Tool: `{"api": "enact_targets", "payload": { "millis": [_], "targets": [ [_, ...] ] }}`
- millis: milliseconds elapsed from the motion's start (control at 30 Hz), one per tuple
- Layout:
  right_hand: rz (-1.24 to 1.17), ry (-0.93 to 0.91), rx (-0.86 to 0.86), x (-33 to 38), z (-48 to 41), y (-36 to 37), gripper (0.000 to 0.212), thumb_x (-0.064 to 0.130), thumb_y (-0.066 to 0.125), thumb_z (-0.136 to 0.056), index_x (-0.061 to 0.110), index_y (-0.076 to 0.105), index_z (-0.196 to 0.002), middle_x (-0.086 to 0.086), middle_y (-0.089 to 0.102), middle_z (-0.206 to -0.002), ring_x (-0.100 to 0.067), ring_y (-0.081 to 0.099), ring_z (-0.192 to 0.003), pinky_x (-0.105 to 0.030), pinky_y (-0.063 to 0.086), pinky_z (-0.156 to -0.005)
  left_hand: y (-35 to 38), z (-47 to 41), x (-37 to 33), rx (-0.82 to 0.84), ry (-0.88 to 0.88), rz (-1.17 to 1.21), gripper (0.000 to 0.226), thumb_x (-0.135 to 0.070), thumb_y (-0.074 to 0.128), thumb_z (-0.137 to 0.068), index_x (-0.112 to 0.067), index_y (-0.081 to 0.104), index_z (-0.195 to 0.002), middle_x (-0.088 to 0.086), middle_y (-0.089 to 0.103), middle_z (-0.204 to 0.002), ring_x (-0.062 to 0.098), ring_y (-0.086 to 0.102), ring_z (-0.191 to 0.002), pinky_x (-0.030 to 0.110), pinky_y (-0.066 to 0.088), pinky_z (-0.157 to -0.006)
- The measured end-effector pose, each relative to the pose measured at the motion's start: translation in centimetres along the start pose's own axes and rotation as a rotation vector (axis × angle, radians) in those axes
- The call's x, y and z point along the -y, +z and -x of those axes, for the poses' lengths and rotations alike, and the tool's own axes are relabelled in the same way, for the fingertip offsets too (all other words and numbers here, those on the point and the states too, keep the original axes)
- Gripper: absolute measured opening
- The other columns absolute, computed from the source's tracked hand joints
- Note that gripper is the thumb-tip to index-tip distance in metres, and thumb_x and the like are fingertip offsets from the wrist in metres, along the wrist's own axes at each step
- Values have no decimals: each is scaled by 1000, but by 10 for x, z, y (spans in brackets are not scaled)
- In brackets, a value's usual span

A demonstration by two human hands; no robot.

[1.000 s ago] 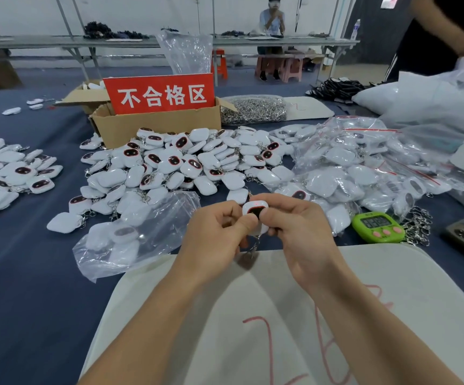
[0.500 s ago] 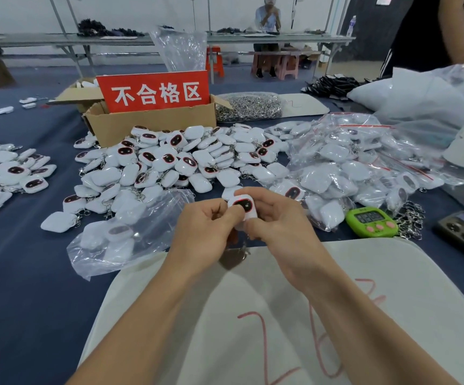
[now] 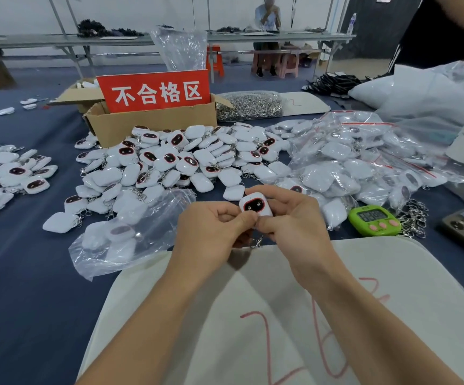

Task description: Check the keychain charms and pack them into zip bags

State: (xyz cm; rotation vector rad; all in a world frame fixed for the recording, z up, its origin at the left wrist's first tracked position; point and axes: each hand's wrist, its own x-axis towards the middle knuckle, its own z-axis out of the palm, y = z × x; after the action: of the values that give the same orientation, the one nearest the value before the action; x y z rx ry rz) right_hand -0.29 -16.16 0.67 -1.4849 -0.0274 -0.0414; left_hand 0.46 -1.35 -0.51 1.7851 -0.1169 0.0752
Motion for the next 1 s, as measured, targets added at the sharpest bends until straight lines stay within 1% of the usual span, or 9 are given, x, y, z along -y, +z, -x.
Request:
{"api": "enact_targets", "payload": {
  "millis": [67, 133, 267, 367, 467, 600, 700, 867, 1000],
  "targets": [
    [39, 11, -19, -1, -1, -2, 46, -14, 68, -77, 25, 79, -98, -2, 80, -89, -16, 74, -79, -30, 58, -74, -1, 1, -1, -51, 31, -47, 14, -18, 87, -80, -29, 80, -76, -3, 76, -67, 17, 76, -65, 30, 62, -64],
    [81, 20, -16, 0, -1, -3, 45, -13, 68, -77, 25, 79, -99, 1, 80, -88, -9, 71, -72, -22, 51, -63, -2, 2, -3, -82, 89, -71, 28, -11, 88, -75, -37, 79, -80, -12, 77, -71, 5, 74, -67, 16, 56, -62],
    [264, -108, -74, 1, 1, -3, 36, -3, 70, -86, 25, 74, -107, 10, 79, -82, 0, 66, -64, -11, 46, -59, 3, 6, -9, -185, 201, -123, 43, -14, 90, -75, -41, 78, -106, -27, 75, -89, -2, 72, -77, 11, 55, -70],
    [484, -289, -98, 1, 6, 0, 41, -9, 62, -84, 26, 75, -102, 16, 77, -83, 3, 68, -75, -7, 45, -67, 5, 7, -12, -226, 307, -235, 42, -13, 88, -76, -42, 79, -103, -34, 70, -97, -9, 67, -81, 5, 47, -69],
    [614, -346, -161, 3, 7, 0, 42, -6, 63, -82, 31, 76, -95, 19, 73, -83, 5, 67, -85, -7, 46, -71, 4, 8, -11, -290, 343, -301, 29, -18, 90, -73, -38, 79, -91, -34, 68, -89, -15, 58, -66, 1, 40, -66],
    [548, -316, -212, 3, 5, -3, 32, 1, 71, -81, 32, 79, -88, 22, 74, -85, -1, 69, -90, -17, 54, -81, 4, 9, -8, -359, 335, -344, 34, -26, 92, -72, -51, 69, -77, -35, 67, -84, -8, 58, -65, 7, 41, -62],
    [489, -284, -202, 2, 3, -1, 30, 4, 75, -82, 33, 80, -84, 22, 75, -84, -3, 70, -86, -15, 53, -75, 2, 5, -2, -347, 332, -331, 44, -20, 92, -73, -54, 64, -73, -34, 67, -80, -4, 59, -66, 10, 43, -62],
    [441, -268, -207, 1, 1, -2, 32, 3, 76, -82, 35, 81, -80, 21, 76, -84, -7, 70, -81, -19, 56, -73, 3, 1, 5, -341, 344, -329, 42, -16, 92, -71, -49, 66, -73, -31, 68, -84, 2, 62, -71, 14, 47, -63],
    [382, -242, -192, 0, 0, -3, 34, 0, 74, -81, 34, 81, -82, 13, 77, -82, -10, 72, -78, -20, 58, -71, 2, 2, 7, -346, 376, -325, 41, -16, 91, -73, -43, 69, -94, -28, 69, -87, 5, 64, -73, 17, 49, -63]
  ]
}}
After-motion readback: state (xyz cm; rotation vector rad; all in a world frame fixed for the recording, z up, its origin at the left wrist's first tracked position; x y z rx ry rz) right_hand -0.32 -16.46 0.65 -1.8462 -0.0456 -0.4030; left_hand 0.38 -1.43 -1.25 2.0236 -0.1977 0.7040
